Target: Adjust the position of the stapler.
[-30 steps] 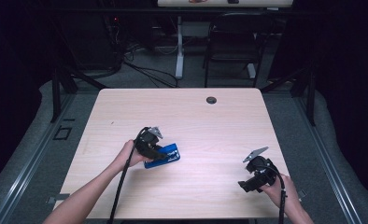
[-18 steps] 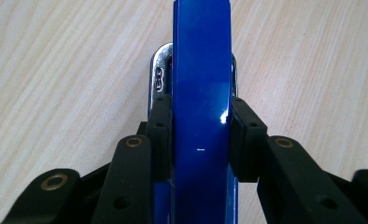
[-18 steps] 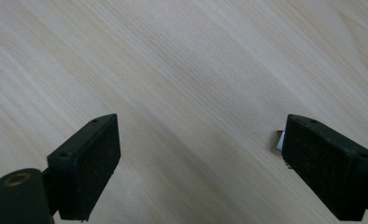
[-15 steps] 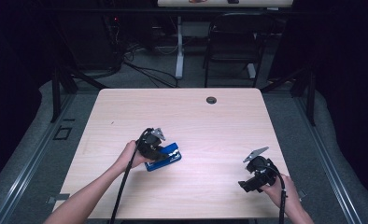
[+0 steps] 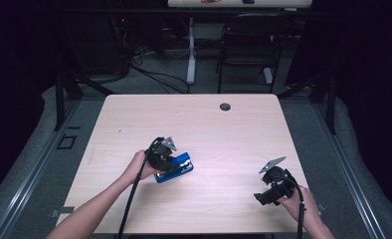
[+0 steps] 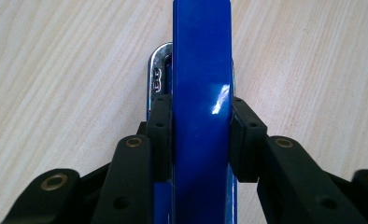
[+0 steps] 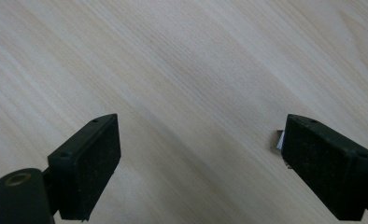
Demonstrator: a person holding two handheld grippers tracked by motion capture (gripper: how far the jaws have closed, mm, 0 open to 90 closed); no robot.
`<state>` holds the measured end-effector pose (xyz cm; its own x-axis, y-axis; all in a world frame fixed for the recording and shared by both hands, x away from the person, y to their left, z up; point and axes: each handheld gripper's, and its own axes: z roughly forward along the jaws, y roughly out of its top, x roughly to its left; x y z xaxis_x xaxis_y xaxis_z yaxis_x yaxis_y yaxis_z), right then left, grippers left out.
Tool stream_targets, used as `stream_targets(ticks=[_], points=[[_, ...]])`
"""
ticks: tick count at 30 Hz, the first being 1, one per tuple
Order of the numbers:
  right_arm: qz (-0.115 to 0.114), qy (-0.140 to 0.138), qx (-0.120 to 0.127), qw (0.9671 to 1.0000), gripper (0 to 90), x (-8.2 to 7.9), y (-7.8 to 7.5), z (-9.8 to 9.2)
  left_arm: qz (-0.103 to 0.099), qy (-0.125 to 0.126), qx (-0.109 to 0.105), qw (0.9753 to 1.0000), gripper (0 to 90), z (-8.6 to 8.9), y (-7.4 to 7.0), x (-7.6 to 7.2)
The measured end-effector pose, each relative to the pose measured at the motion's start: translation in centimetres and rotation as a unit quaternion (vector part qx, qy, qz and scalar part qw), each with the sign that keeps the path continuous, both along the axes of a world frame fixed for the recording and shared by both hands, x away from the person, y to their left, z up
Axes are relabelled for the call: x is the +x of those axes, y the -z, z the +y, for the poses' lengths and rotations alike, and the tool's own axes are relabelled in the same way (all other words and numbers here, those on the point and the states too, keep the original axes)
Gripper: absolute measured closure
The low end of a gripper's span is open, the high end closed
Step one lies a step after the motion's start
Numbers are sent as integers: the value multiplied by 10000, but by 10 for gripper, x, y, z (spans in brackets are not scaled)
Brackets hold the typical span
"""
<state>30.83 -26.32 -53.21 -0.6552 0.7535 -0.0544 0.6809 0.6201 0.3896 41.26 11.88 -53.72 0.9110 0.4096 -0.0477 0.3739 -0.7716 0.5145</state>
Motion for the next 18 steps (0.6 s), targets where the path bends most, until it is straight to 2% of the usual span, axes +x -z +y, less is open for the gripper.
stream_targets(ticks=[5, 7, 9, 12, 18], points=[[6, 16, -18, 10000, 113, 0, 0, 1, -21, -31, 55, 10000, 652, -1, 0, -1], [3, 26, 39, 10000, 113, -1, 1, 1, 21, -43, 205, 9998, 625, -3, 5, 1], [14, 11, 33, 10000, 113, 0, 0, 1, 61, -20, 261, 9996, 619, -5, 8, 1], [13, 3, -26, 10000, 113, 0, 0, 0, -88, -31, 356, 9993, 653, -8, 10, -1], [43, -20, 8, 10000, 114, 0, 0, 1, -100, 64, 294, 9995, 663, -8, 10, -2]])
